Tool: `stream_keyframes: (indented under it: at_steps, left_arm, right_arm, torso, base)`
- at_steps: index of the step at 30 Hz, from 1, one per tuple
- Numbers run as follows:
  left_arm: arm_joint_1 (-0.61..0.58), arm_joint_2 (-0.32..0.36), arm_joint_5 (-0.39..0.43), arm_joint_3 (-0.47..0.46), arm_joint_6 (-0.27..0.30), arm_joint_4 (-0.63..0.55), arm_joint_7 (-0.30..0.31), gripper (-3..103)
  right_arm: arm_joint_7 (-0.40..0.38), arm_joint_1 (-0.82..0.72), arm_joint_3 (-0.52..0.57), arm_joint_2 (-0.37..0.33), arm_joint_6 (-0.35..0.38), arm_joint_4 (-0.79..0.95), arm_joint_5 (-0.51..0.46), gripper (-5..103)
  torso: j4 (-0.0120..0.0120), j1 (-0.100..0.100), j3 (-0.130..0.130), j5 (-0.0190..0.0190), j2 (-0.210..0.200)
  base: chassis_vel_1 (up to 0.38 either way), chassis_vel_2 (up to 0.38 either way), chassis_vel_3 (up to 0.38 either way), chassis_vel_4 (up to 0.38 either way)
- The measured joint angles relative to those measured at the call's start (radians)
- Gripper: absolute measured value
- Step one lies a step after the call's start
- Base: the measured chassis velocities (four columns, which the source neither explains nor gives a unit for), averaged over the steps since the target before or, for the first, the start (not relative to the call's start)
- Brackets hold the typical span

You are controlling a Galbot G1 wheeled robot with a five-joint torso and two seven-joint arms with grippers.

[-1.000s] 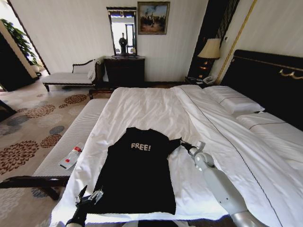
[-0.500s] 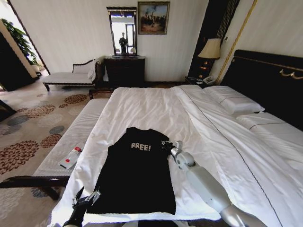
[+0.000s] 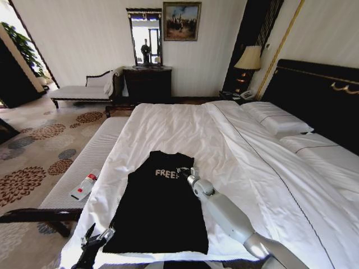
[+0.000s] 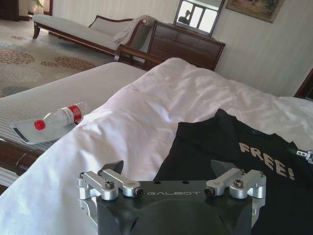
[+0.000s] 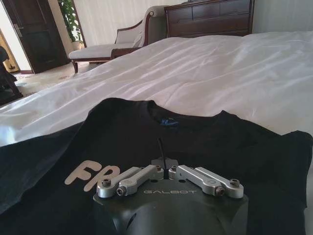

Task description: Fold the clothes on the bed.

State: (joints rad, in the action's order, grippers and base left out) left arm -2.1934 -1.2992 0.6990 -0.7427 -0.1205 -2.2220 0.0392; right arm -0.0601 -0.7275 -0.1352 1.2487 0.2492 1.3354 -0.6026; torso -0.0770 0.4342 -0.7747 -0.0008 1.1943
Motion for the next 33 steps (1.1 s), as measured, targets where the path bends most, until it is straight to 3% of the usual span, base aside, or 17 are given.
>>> stream_keyframes:
  at_steps: [2,4,6,10,12,17,21,24,27,29,33]
  left_arm:
    - [0.0,-0.001,0.001,-0.001,0.0,0.0,-0.001,100]
    - [0.0,-0.003,0.002,-0.002,0.0,0.001,-0.002,100]
    - [0.0,-0.003,0.002,-0.002,0.0,0.002,-0.003,100]
    - [0.001,-0.005,-0.004,0.002,0.001,0.002,-0.003,100]
    - [0.001,-0.004,-0.006,0.003,0.001,0.002,-0.003,100]
    - [0.005,-0.002,-0.015,0.009,0.004,-0.005,-0.003,100]
    - [0.021,0.017,-0.042,0.021,0.005,-0.008,-0.003,100]
    - [0.044,0.045,-0.07,0.04,0.005,-0.006,-0.001,100]
    - [0.112,0.11,-0.101,0.087,0.02,0.003,0.013,100]
    - [0.131,0.123,-0.103,0.099,0.027,0.006,0.02,100]
    - [0.248,0.188,-0.139,0.173,0.074,0.044,0.036,100]
  right_arm:
    - [0.001,0.002,-0.004,0.0,-0.002,-0.008,0.005,-1]
    - [0.004,0.005,-0.007,0.001,-0.01,-0.031,0.014,9]
    - [0.005,0.006,-0.007,0.001,-0.012,-0.034,0.015,9]
    - [0.03,-0.016,-0.011,-0.022,-0.034,-0.008,0.019,31]
    - [0.041,-0.023,-0.015,-0.029,-0.047,0.001,0.026,31]
    - [0.072,-0.08,-0.004,-0.054,-0.093,0.062,0.046,52]
    - [0.037,-0.162,0.099,-0.053,-0.109,0.13,0.014,69]
    - [0.015,-0.21,0.165,-0.068,-0.121,0.168,-0.004,75]
    - [-0.002,-0.301,0.287,-0.12,-0.154,0.245,0.011,91]
    - [-0.006,-0.326,0.317,-0.129,-0.158,0.268,0.02,91]
    - [-0.018,-0.529,0.527,-0.138,-0.176,0.45,0.085,100]
  torso:
    - [0.0,0.0,0.0,-0.0001,0.0]
    - [0.0,0.0,0.0,0.0,0.0]
    - [0.0,0.0,0.0,0.0,0.0]
    - [-0.0001,0.0,0.0,0.0001,0.0]
    - [-0.0001,0.0,0.0,0.0002,0.0]
    - [-0.0001,0.0,0.0,0.0002,0.0]
    - [0.0002,0.0,0.0,0.0004,0.0]
    - [0.0001,0.0,0.0,0.0003,0.0]
    - [-0.0001,0.0,0.0,0.0001,0.0]
    - [-0.0002,0.0,0.0,0.0001,0.0]
    - [-0.0001,0.0,0.0,-0.0001,0.0]
  base:
    - [0.0,0.0,0.0,0.0]
    - [0.0,0.0,0.0,0.0]
    - [0.0,0.0,0.0,0.0]
    - [0.0,0.0,0.0,0.0]
    - [0.0,0.0,0.0,0.0]
    - [0.0,0.0,0.0,0.0]
    - [0.0,0.0,0.0,0.0]
    - [0.0,0.0,0.0,0.0]
    - [0.0,0.0,0.0,0.0]
    - [0.0,0.0,0.0,0.0]
    - [0.0,0.0,0.0,0.0]
